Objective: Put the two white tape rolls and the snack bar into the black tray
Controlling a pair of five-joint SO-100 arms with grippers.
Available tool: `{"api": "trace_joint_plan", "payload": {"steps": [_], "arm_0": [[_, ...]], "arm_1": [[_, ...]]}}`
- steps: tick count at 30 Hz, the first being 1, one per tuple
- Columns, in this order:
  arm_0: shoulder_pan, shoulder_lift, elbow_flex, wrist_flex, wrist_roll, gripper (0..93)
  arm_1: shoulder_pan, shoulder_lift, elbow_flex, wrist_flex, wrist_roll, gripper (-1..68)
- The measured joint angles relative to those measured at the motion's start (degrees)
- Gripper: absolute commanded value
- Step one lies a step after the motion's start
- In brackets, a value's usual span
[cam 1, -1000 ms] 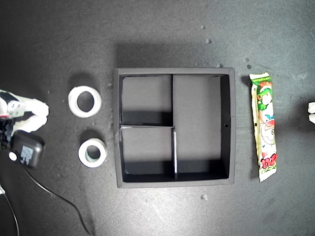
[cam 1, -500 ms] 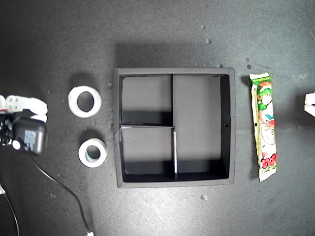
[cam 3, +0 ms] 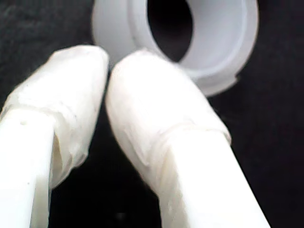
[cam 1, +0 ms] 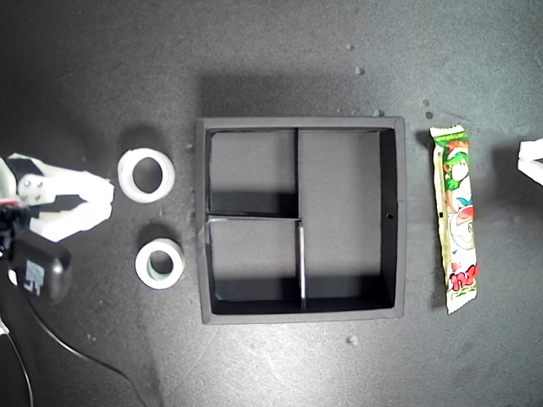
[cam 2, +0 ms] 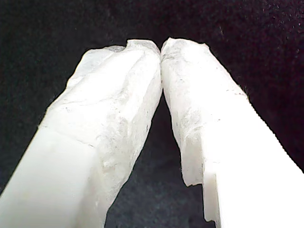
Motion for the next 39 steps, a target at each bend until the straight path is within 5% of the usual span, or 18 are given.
{"api": "trace_joint_plan", "payload": {"steps": [5,10,23,29,35,39], "arm_0": [[-0.88,0.0,0.0,-5.19,8.09,10.0],[-1.85,0.0,-3.78,0.35,14.77,13.8],[-1.76,-14.06,-17.05,0.7,20.39,16.6],[-0.09,-39.02,-29.27,-2.81,21.01,18.0],[0.7,-59.85,-39.73,-2.2,21.18,18.6],[1.58,-68.64,-45.62,-0.62,21.71,18.6]], "arm_1": [[-0.44,0.09,0.0,-3.16,-2.9,11.7],[-1.58,0.09,0.0,-6.5,-7.38,16.3],[-5.62,-1.67,-12.22,-0.09,-12.04,19.7],[-10.55,-29.27,-27.77,-5.54,-15.56,22.9],[-13.97,-69.7,-58.45,4.83,-22.5,23.8],[-15.21,-78.05,-65.39,8.09,-24.7,22.1]]}}
